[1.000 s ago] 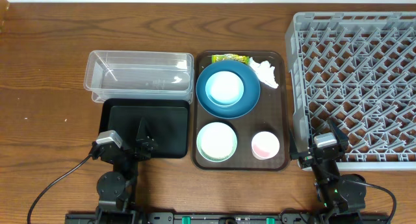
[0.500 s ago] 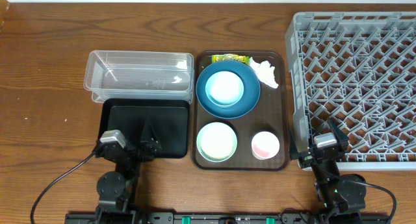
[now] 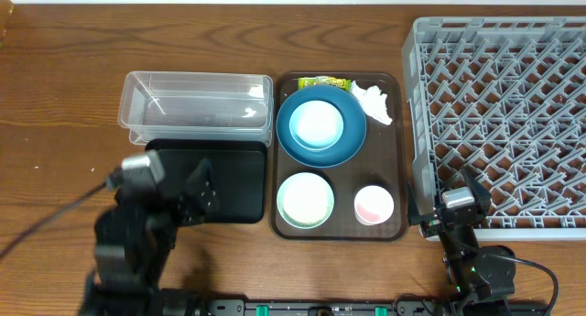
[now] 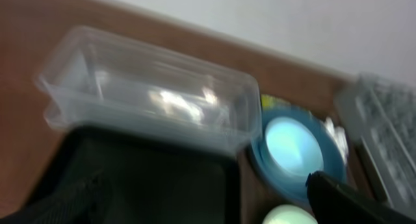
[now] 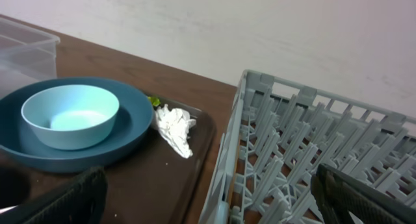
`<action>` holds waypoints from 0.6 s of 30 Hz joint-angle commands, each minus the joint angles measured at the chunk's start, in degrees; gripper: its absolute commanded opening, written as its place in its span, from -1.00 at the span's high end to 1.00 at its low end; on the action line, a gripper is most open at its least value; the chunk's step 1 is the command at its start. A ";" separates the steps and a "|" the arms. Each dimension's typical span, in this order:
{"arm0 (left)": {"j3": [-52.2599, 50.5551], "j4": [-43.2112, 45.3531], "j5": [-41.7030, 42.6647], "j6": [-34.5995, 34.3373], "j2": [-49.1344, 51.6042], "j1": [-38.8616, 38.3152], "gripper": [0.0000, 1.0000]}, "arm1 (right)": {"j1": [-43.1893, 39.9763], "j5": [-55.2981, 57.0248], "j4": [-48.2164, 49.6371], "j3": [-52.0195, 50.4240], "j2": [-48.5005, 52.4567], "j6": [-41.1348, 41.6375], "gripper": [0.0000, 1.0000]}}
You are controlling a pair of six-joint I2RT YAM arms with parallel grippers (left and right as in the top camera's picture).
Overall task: Sort waste into correct bins and load items into the dishwasher rack
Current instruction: 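Reach the left gripper over to the pale green rice bowl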
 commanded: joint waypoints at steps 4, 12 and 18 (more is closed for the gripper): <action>13.42 -6.82 11.34 1.20 16.33 0.20 -0.96 | -0.59 -0.24 -0.15 -0.09 -0.09 -0.17 -0.98; 14.25 -5.14 18.16 1.18 25.14 0.20 -0.99 | -0.59 -0.24 -0.15 -0.09 -0.09 -0.17 -0.98; 14.19 -6.91 21.20 -2.47 28.55 -2.97 -0.05 | -0.59 -0.24 -0.15 -0.09 -0.09 -0.17 -0.99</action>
